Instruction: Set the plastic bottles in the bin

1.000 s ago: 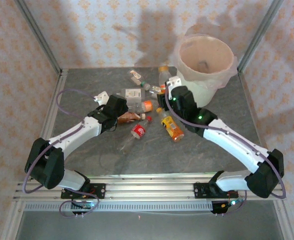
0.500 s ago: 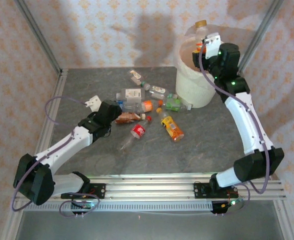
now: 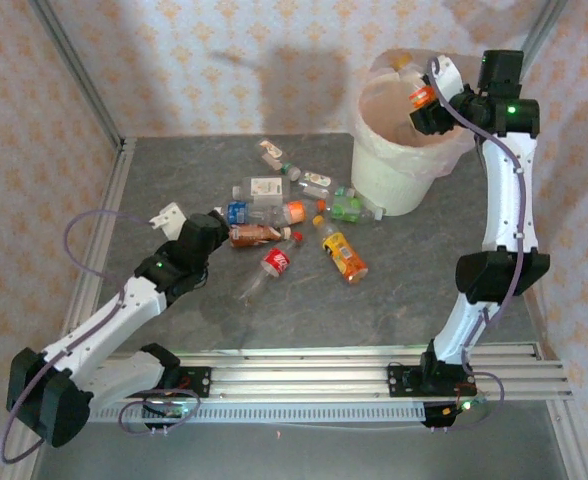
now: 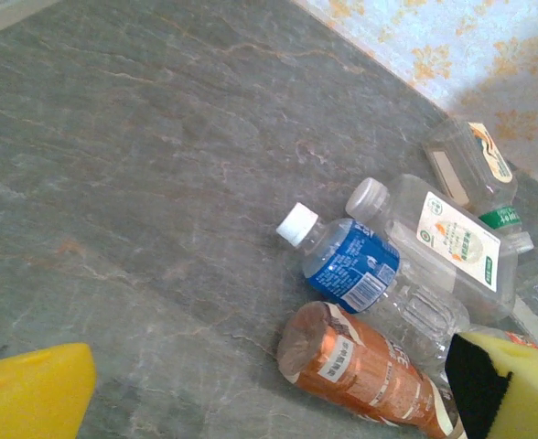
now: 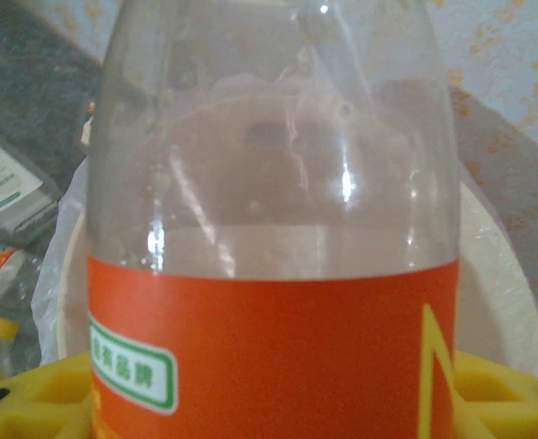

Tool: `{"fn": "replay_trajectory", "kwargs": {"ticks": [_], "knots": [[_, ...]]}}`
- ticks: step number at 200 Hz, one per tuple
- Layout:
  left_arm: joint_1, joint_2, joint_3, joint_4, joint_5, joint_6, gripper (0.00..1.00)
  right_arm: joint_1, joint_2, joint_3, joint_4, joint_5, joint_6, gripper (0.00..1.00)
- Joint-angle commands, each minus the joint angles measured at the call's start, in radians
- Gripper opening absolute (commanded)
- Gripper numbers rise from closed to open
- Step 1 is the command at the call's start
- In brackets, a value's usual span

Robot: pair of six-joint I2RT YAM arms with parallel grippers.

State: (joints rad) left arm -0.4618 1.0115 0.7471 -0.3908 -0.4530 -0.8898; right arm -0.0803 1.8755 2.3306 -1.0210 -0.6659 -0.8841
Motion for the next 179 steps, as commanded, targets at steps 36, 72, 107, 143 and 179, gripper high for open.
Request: {"fn": "replay_trajectory", "kwargs": {"ticks": [36, 72, 107, 143, 179], "knots": [[0.008, -0.156, -0.066, 0.046, 0.042, 0.134, 1.00, -0.012, 0.118, 0.131, -0.215, -0.103, -0.204, 0.61], [0.010, -0.155, 0.001, -0.006, 0.088, 0.285, 1.00, -0.010, 0.145, 0.153, -0.220, -0.140, -0.223, 0.65], [0.010, -0.121, 0.004, 0.017, 0.125, 0.300, 1.00, -0.011, 0.132, 0.134, -0.200, -0.152, -0.190, 0.70], [0.011, -0.062, 0.025, 0.050, 0.203, 0.339, 1.00, -0.013, 0.101, 0.109, -0.179, -0.155, -0.179, 0.71], [0.010, 0.034, 0.099, 0.002, 0.293, 0.421, 1.00, -0.012, 0.030, 0.036, -0.069, -0.185, -0.085, 0.72]]}}
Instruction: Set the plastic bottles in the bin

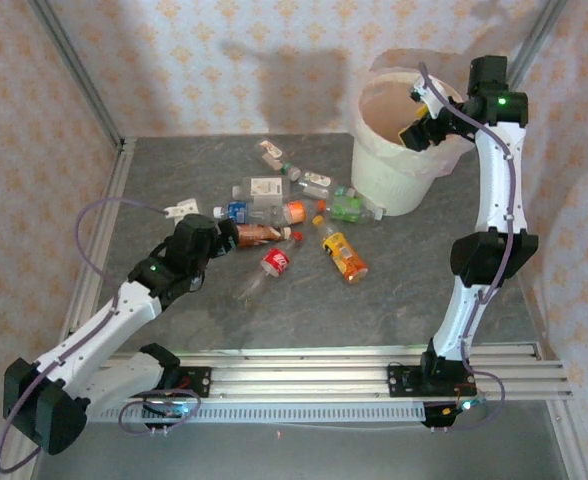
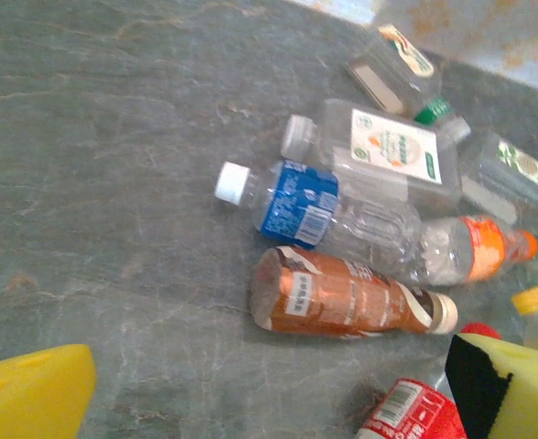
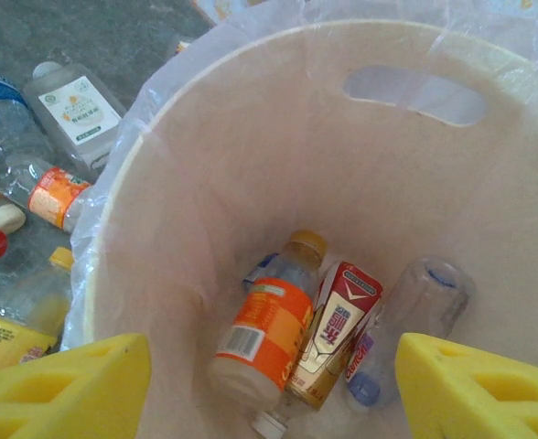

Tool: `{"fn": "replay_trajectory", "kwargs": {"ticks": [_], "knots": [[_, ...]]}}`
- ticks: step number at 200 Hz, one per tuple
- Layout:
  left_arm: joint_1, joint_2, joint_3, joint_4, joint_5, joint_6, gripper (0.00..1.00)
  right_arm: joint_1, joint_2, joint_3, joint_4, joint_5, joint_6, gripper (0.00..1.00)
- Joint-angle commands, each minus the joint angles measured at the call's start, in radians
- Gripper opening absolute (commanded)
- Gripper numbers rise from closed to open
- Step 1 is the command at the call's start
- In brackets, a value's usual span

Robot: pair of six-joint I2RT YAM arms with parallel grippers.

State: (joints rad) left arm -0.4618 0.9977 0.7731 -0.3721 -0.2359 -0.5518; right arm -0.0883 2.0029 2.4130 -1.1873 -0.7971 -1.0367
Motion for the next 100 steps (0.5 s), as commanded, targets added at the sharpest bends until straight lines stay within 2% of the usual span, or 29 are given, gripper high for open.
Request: {"fn": "replay_trajectory", "kwargs": {"ticks": [1, 31, 70, 100], "knots": [[0.010, 0.051, 0.076, -0.019, 0.079, 0.085, 1.00, -0.005, -0.101, -0.051, 0.102, -0.055, 0.071, 0.72], [0.011, 0.146, 0.122, -0.058, 0.150, 0.123, 1.00, -0.005, -0.234, -0.243, 0.329, -0.073, 0.170, 0.74], [0.010, 0.200, 0.117, -0.015, 0.182, 0.108, 1.00, 0.007, -0.479, -0.626, 0.733, -0.066, 0.335, 0.79], [0.010, 0.267, 0.157, -0.037, 0.251, 0.134, 1.00, 0.057, -0.661, -0.954, 1.068, 0.010, 0.526, 0.83]]}}
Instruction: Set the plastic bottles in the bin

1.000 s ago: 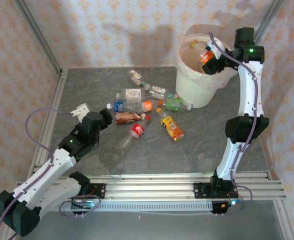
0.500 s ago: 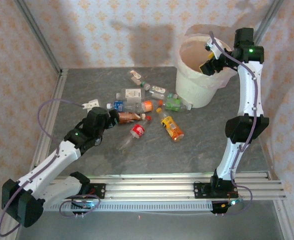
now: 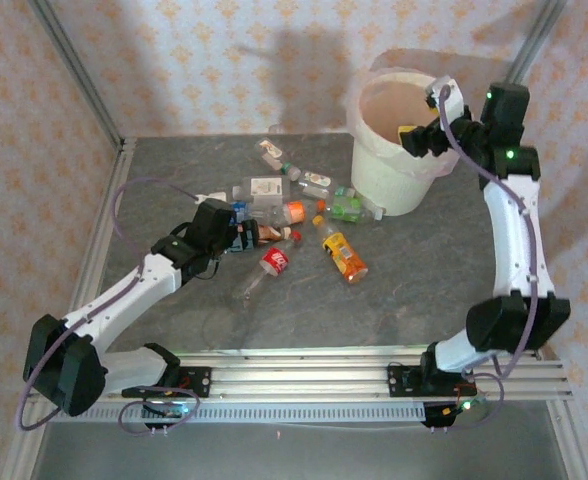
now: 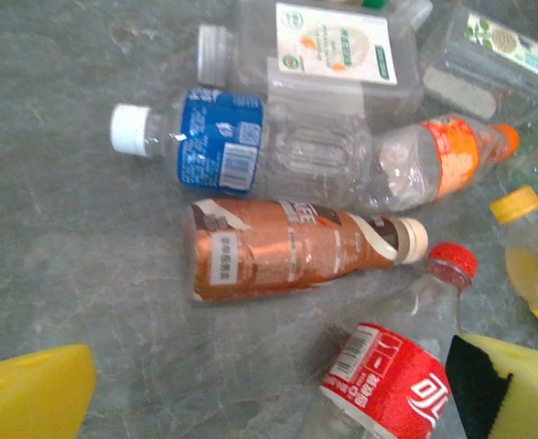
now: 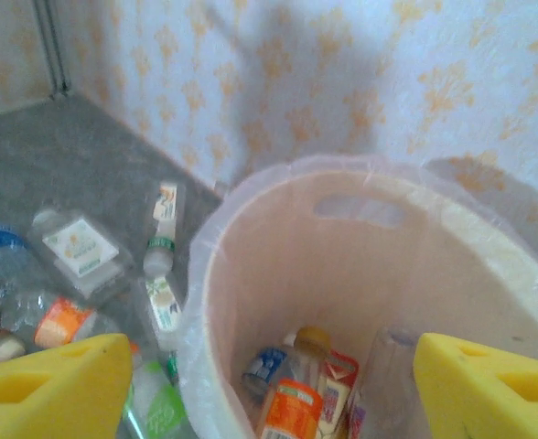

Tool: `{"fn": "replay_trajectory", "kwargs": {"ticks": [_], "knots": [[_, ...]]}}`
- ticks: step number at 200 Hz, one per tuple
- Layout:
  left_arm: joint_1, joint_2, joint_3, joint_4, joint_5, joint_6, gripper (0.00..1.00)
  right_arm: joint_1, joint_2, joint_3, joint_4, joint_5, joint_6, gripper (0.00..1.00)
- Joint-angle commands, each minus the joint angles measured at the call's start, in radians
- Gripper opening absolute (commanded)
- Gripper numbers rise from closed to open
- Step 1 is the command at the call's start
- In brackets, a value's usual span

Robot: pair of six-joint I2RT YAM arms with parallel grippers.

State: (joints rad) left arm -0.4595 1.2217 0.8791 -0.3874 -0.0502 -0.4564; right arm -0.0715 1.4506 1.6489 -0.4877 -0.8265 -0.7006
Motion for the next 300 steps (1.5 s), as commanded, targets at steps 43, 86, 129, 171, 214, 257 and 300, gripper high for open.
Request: {"fn": "replay_trajectory", "kwargs": {"ticks": [43, 86, 129, 171, 214, 257, 300], "knots": [[-0.007, 0.139, 0.108, -0.031, 0.227, 0.010, 1.00, 0.198, -0.261, -0.567, 0.669, 0.261, 0.486, 0.99], [-0.112, 0.234, 0.192, -0.171, 0.092, 0.077, 1.00, 0.246, -0.340, -0.649, 0.573, 0.367, 0.891, 0.99], [-0.163, 0.384, 0.313, -0.249, 0.070, 0.075, 0.99, 0.246, -0.400, -0.714, 0.466, 0.450, 0.939, 0.99], [-0.232, 0.535, 0.430, -0.346, -0.033, 0.090, 0.95, 0.246, -0.443, -0.754, 0.464, 0.521, 0.905, 0.99], [-0.268, 0.655, 0.519, -0.384, -0.074, 0.060, 0.92, 0.246, -0.436, -0.723, 0.413, 0.522, 0.870, 0.99], [-0.269, 0.768, 0.535, -0.364, -0.084, 0.068, 0.88, 0.246, -0.441, -0.706, 0.383, 0.519, 0.816, 0.99], [-0.268, 0.790, 0.541, -0.345, -0.069, 0.057, 0.72, 0.246, -0.441, -0.710, 0.375, 0.505, 0.812, 0.99]]}}
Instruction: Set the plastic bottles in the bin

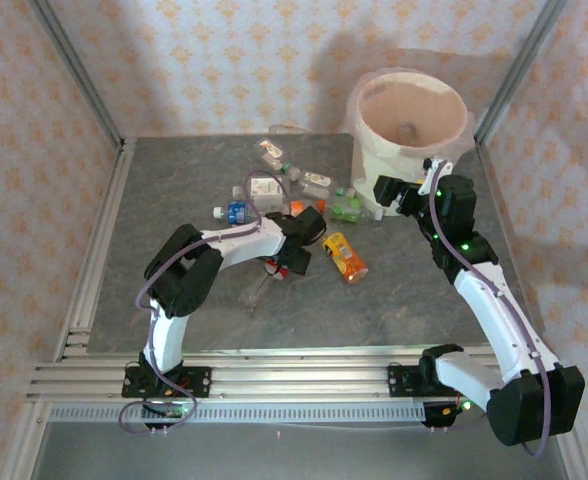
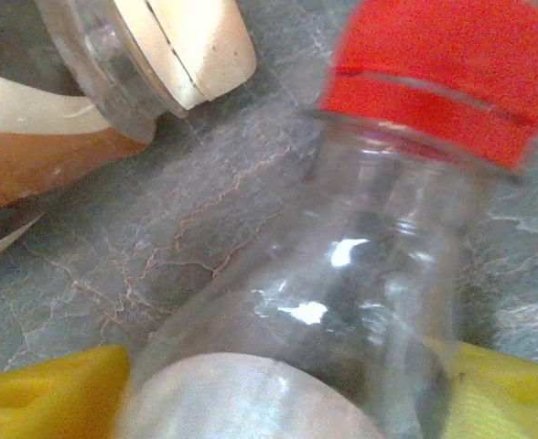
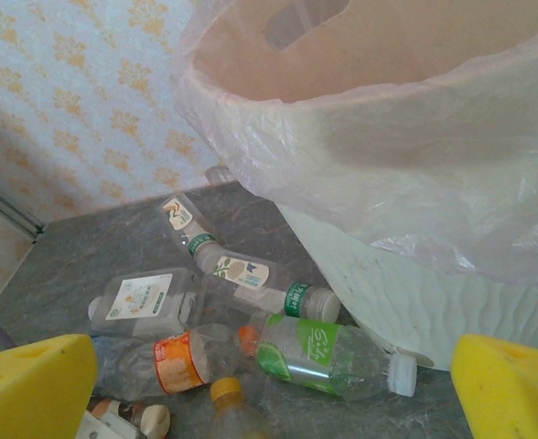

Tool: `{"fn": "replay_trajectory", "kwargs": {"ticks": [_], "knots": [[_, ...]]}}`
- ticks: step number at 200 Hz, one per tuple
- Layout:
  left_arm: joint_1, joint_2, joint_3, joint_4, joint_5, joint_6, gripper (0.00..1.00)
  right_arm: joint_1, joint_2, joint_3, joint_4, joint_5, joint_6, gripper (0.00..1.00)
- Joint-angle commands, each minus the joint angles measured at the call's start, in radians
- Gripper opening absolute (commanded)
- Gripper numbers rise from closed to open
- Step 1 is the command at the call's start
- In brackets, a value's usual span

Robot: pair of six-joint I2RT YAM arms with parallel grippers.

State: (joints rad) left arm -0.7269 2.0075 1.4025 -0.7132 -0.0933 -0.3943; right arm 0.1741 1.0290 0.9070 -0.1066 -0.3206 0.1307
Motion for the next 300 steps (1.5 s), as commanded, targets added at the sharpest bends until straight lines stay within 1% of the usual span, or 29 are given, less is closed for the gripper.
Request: {"fn": "replay_trajectory", "kwargs": {"ticks": [1, 12, 37, 42, 65, 87, 89, 114, 135, 151, 168, 196, 219, 236, 249, 260, 280, 291, 300], "knots": [[-0.001, 0.004, 0.018, -0.019, -0.026, -0.005, 0.71, 0.000, -0.019, 0.031, -0.006, -0.002, -0.019, 0.99], [-0.001, -0.013, 0.017, -0.012, -0.023, -0.013, 0.68, 0.001, -0.020, 0.030, -0.005, -0.017, -0.017, 0.99], [0.000, -0.091, 0.013, 0.017, -0.004, -0.034, 0.65, 0.001, -0.019, 0.032, -0.005, -0.042, -0.013, 0.99], [0.000, -0.138, 0.015, 0.024, -0.002, -0.038, 0.64, 0.001, -0.020, 0.032, -0.004, -0.044, -0.013, 0.99], [0.011, -0.267, 0.026, 0.076, 0.018, -0.069, 0.64, 0.001, -0.020, 0.027, 0.012, -0.061, -0.009, 0.99], [0.058, -0.391, -0.007, 0.206, 0.076, -0.133, 0.63, 0.001, -0.025, 0.004, 0.060, -0.115, -0.032, 0.99], [0.061, -0.399, -0.012, 0.217, 0.082, -0.166, 0.63, 0.001, -0.026, 0.000, 0.068, -0.122, -0.035, 0.99], [0.161, -0.486, -0.072, 0.366, 0.167, -0.358, 0.60, 0.008, -0.053, -0.051, 0.179, -0.199, -0.103, 1.00], [0.224, -0.528, -0.119, 0.462, 0.212, -0.546, 0.58, 0.038, -0.083, -0.090, 0.252, -0.190, -0.199, 0.99], [0.247, -0.553, -0.173, 0.600, 0.266, -0.668, 0.59, 0.058, -0.089, -0.104, 0.285, -0.170, -0.236, 0.99], [0.256, -0.565, -0.206, 0.714, 0.295, -0.774, 0.61, 0.069, -0.079, -0.116, 0.323, -0.185, -0.216, 0.99], [0.264, -0.584, -0.255, 0.854, 0.291, -0.906, 0.60, 0.108, -0.062, -0.173, 0.449, -0.283, -0.163, 1.00], [0.264, -0.604, -0.261, 0.879, 0.260, -0.924, 0.60, 0.161, -0.046, -0.192, 0.494, -0.380, -0.135, 0.99], [0.264, -0.609, -0.250, 0.885, 0.257, -0.912, 0.60, 0.212, -0.023, -0.192, 0.492, -0.402, -0.131, 0.99], [0.265, -0.604, -0.235, 0.885, 0.267, -0.911, 0.60, 0.257, -0.001, -0.195, 0.491, -0.409, -0.162, 0.99], [0.264, -0.594, -0.231, 0.896, 0.281, -0.918, 0.60, 0.293, 0.015, -0.199, 0.502, -0.394, -0.195, 0.99], [0.262, -0.574, -0.226, 0.931, 0.306, -0.937, 0.60, 0.338, 0.050, -0.207, 0.582, -0.370, -0.220, 0.99], [0.259, -0.567, -0.225, 0.942, 0.312, -0.925, 0.60, 0.346, 0.076, -0.193, 0.616, -0.361, -0.200, 0.99], [0.254, -0.563, -0.216, 0.949, 0.319, -0.891, 0.60, 0.348, 0.099, -0.160, 0.610, -0.331, -0.162, 0.99]]}}
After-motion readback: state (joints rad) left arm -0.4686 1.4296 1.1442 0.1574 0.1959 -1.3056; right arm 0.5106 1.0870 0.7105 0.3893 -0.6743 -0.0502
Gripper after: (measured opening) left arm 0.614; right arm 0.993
